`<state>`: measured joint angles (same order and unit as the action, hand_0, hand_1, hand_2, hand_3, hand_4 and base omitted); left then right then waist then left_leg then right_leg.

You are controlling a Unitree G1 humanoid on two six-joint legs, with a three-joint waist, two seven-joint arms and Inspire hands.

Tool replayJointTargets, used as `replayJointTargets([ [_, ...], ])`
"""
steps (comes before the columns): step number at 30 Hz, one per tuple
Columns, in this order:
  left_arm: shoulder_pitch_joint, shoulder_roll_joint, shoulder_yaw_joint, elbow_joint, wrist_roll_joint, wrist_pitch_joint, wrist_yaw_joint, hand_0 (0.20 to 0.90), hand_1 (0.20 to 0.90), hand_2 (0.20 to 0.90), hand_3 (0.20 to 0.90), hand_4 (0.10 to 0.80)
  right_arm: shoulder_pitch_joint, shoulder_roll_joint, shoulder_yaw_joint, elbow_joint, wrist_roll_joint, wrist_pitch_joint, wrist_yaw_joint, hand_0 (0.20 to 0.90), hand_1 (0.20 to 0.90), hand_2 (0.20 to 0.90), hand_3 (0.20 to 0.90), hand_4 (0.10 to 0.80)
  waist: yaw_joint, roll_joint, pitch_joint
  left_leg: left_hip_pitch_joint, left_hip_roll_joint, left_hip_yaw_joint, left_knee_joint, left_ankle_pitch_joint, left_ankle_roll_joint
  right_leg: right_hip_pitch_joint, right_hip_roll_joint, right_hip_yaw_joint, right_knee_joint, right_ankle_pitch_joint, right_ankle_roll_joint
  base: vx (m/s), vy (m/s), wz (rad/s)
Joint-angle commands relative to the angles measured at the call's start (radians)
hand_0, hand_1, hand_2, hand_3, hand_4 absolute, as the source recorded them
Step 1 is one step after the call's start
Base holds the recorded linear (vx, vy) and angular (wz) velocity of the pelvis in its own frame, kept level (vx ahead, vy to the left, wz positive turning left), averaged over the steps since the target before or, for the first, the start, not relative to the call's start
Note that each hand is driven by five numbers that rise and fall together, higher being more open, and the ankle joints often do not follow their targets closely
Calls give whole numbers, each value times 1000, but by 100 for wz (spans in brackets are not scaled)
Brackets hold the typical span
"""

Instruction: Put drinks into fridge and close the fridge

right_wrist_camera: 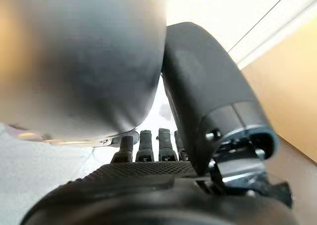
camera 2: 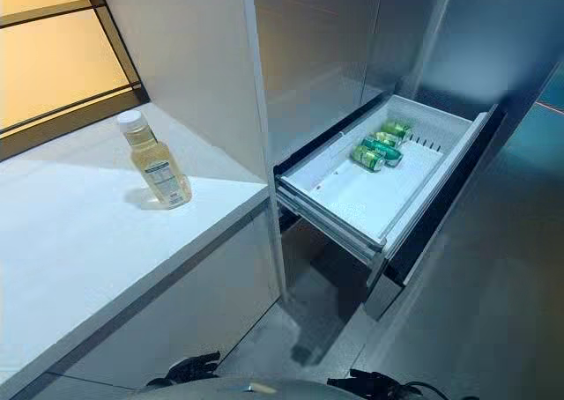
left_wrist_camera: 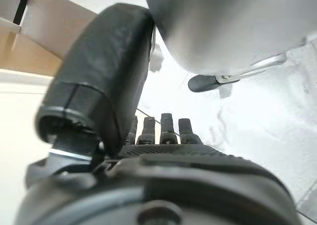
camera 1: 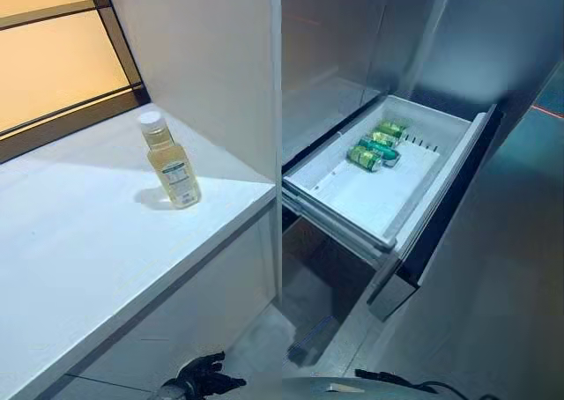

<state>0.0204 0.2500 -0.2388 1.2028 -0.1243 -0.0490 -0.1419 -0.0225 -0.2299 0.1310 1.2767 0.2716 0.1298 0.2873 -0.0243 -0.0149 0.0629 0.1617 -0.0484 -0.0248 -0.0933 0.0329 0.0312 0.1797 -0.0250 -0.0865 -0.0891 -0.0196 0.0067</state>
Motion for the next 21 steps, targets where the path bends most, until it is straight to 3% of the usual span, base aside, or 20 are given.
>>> replayJointTargets([
  [1, -31, -19, 4, 51, -13, -38, -19, 900, 900, 900, 900, 800, -31, -17, 6, 67, -24, -1, 4, 900, 900, 900, 900, 800, 19, 30, 15, -9, 6, 100, 28, -85, 4, -62, 7, -40, 71, -20, 34, 0, 0, 0],
  [7, -30, -19, 10, 43, -22, -74, -4, 900, 900, 900, 900, 800, -30, -17, 3, 62, -26, 4, 3, 900, 900, 900, 900, 800, 20, 30, 14, -9, 5, 99, 28, -85, 5, -61, 7, -41, 71, -21, 33, 0, 0, 0],
  [9, -38, -14, -4, 32, 30, -167, 25, 900, 900, 900, 900, 800, -33, -19, 8, 62, -26, 6, 5, 900, 900, 900, 900, 800, 19, 30, 14, -9, 6, 100, 26, -84, 3, -61, 7, -41, 71, -21, 33, 0, 0, 0],
  [12, -57, 3, -34, -41, 51, -224, 15, 900, 900, 900, 900, 800, -41, -30, 15, 53, -24, 17, 10, 900, 900, 900, 900, 800, 19, 34, 19, -11, 7, 101, 27, -83, 1, -65, 8, -38, 73, -21, 34, -11, 4, 0],
  [17, -98, 65, -98, -257, 14, -167, -241, 900, 900, 900, 900, 800, -57, -59, 23, 33, -29, 41, 23, 900, 900, 900, 900, 800, 16, 47, 28, -14, 10, 104, 23, -80, 1, -72, 10, -33, 78, -20, 36, -24, 13, 0],
  [21, -142, 166, -144, -500, -90, -76, -464, 900, 900, 900, 900, 800, -55, -81, 24, 22, -47, 46, 32, 900, 900, 900, 900, 800, 9, 64, 26, -13, 12, 105, 17, -78, 1, -76, 11, -25, 78, -17, 43, -13, 26, -1],
])
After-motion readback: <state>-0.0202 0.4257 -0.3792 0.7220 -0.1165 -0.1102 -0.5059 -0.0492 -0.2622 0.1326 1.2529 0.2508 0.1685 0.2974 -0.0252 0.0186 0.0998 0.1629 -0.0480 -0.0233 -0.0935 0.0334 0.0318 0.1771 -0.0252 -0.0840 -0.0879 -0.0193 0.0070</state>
